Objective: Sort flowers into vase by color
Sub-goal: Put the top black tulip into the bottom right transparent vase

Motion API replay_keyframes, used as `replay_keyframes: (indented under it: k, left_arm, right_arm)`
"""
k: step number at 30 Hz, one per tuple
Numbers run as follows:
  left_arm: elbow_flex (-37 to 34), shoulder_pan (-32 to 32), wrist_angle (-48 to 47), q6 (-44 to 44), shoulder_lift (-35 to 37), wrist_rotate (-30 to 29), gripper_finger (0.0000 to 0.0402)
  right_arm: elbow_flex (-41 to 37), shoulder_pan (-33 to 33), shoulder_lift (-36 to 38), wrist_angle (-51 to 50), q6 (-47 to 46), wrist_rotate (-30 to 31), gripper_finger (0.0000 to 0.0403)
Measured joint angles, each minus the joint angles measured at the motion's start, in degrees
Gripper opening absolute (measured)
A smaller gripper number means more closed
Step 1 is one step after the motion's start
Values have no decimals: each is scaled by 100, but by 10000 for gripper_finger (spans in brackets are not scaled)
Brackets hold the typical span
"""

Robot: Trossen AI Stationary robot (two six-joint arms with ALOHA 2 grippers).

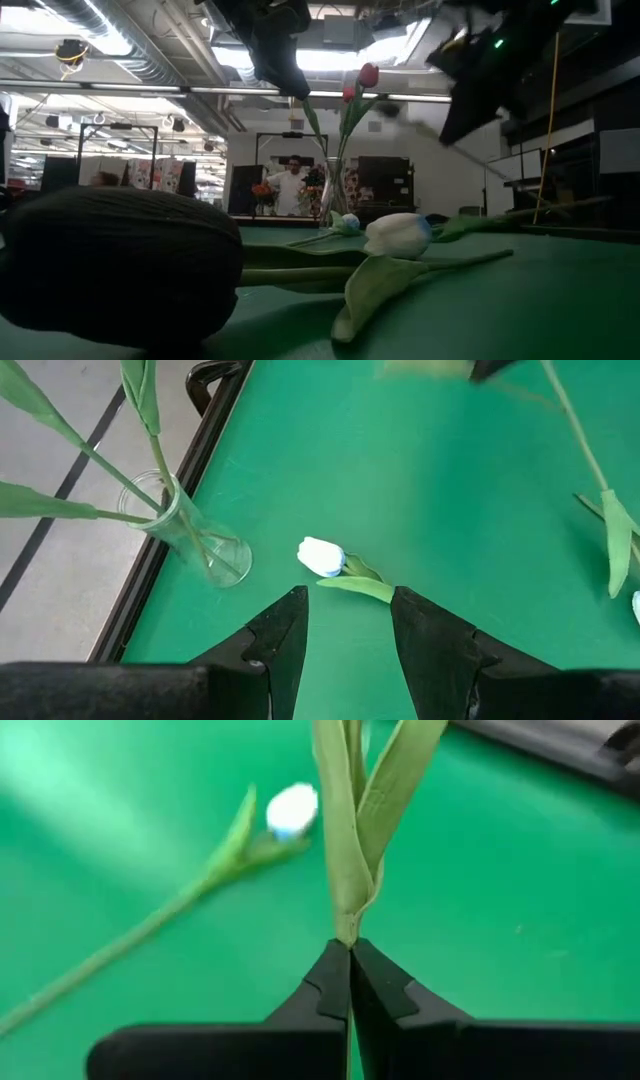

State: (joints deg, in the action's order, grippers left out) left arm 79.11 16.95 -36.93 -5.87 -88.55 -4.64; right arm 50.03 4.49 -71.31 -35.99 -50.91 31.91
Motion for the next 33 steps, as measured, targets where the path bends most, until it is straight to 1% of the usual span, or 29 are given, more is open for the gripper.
replay_keyframes:
  k: [3, 5, 11, 14, 18, 23, 25, 30, 33]
  left_arm:
    - [0, 2, 1, 11, 0, -1, 143]
    - [0, 0, -2, 16, 0, 0, 143]
    - [0, 2, 0, 203, 0, 0, 143]
    - [0, -7, 0, 251, 0, -2, 143]
    - [0, -7, 0, 442, 0, 0, 143]
    - [0, -6, 0, 462, 0, 0, 143]
    - [0, -4, 0, 464, 0, 0, 143]
    - [0, -4, 3, 486, 0, 0, 143]
    - [0, -4, 7, 577, 0, -1, 143]
  right_arm:
    - [-86, 436, 432, -299, -315, 849, 1]
    - [-119, 684, 630, -475, -464, 1241, 0]
    - [-119, 1565, 1009, -269, -593, 1742, 0]
    - [-119, 2166, 1053, -44, -716, 2369, 0]
    - [-117, 3051, 1047, -189, -1315, 3069, 0]
    - [-117, 4030, 1047, -709, -2311, 4023, 0]
    - [-117, 4352, 1049, -1047, -2716, 4195, 0]
    - [-117, 5075, 1072, -1960, -3975, 4219, 0]
    - [-117, 5503, 1263, -2132, -4033, 4101, 0]
